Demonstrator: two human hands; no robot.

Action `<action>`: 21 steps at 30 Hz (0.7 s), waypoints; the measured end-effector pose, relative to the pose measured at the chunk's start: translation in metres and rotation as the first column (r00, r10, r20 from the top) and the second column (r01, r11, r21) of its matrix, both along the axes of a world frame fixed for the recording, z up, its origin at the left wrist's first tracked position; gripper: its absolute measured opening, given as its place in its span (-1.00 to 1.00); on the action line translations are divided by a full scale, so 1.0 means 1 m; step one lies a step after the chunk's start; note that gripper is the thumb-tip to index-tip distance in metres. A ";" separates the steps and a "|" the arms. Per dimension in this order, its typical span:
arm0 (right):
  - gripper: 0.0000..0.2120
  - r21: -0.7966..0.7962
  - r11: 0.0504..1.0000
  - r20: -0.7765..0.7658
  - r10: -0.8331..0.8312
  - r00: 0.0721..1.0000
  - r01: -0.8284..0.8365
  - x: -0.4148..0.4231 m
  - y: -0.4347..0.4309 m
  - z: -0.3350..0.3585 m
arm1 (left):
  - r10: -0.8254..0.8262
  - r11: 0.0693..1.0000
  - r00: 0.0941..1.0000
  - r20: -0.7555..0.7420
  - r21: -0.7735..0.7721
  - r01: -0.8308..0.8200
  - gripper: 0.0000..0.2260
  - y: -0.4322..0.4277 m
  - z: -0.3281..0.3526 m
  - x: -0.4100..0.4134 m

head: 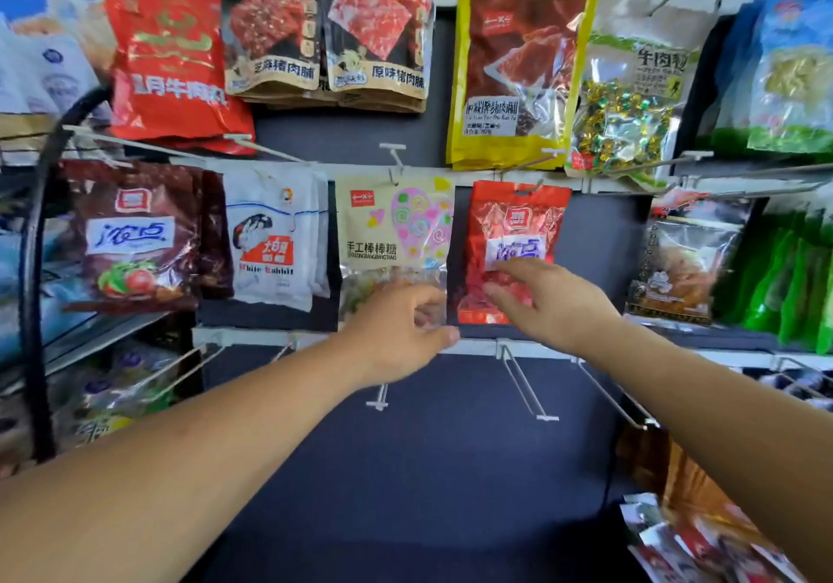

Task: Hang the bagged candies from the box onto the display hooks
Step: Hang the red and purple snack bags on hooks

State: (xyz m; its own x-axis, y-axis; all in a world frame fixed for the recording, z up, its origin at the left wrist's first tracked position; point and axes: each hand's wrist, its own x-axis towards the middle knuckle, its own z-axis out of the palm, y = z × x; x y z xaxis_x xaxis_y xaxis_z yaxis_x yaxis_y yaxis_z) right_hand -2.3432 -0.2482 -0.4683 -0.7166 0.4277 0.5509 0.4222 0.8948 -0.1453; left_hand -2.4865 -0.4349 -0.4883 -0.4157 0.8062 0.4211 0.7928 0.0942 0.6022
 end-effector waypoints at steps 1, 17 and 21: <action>-0.44 -0.015 1.000 -0.014 0.017 1.000 -0.017 0.002 -0.012 -0.009 | 0.004 1.000 1.000 0.007 -0.002 -0.004 -0.56 -0.010 -0.008 0.002; -0.49 -0.527 0.838 0.216 0.293 0.932 -0.141 0.016 -0.210 -0.292 | 0.098 0.950 0.973 0.211 -0.312 -0.028 -0.44 -0.187 -0.276 0.018; -0.56 -0.599 0.795 0.314 0.337 0.888 -0.090 0.009 -0.242 -0.351 | 0.227 0.901 0.931 0.285 -0.425 -0.089 -0.51 -0.219 -0.344 0.019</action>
